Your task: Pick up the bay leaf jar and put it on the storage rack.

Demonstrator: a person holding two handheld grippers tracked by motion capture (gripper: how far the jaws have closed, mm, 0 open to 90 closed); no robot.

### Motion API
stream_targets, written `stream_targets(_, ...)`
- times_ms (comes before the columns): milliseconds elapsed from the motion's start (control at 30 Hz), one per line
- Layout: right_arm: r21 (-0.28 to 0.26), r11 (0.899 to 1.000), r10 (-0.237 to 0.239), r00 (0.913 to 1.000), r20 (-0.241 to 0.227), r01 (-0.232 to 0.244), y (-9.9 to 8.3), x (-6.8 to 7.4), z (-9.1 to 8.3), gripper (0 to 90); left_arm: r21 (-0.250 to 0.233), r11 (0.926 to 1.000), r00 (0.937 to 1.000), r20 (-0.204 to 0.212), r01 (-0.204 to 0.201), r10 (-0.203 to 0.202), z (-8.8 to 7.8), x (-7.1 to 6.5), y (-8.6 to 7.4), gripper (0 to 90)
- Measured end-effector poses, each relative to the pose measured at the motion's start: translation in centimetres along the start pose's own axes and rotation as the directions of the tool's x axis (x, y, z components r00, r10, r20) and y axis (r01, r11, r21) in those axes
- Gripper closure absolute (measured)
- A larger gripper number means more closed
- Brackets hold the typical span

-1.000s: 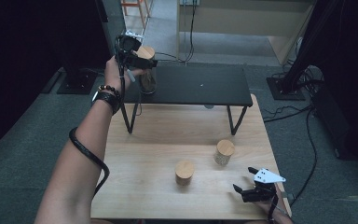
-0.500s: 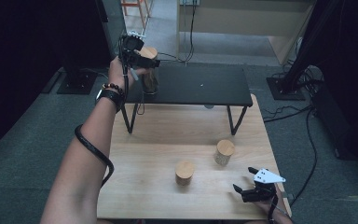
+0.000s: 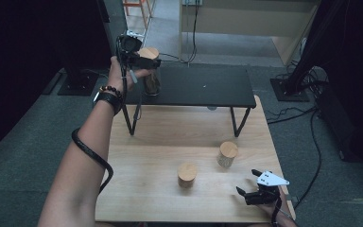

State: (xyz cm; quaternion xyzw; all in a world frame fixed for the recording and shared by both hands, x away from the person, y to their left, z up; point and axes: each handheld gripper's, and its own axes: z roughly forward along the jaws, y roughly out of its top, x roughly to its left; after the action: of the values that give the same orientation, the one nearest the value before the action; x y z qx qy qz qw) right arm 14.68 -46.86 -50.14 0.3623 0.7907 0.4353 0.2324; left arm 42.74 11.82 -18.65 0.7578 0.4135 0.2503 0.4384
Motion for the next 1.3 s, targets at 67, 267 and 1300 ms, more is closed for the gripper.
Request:
stream_targets(67,-0.001,1.000,0.000,1.0000,0.000,0.000,0.0,0.0,0.0,3.0,0.002,1.0000,1.0000,0.004,-0.002,0.002,-0.3,0.2,-0.1,0.0)
stream_targets(267,0.001,1.000,-0.002,1.0000,0.001,0.002,0.0,0.0,0.0,3.1,-0.001,1.0000,0.9998,0.017,-0.009,0.009,-1.1,0.6,-0.5,0.0)
stream_targets(1300,0.000,1.000,-0.003,1.0000,0.007,0.003,0.0,0.3,-0.1,3.1,-0.100,0.9915,0.9944,0.056,-0.083,0.089,-5.5,0.2,-5.1,2.0)
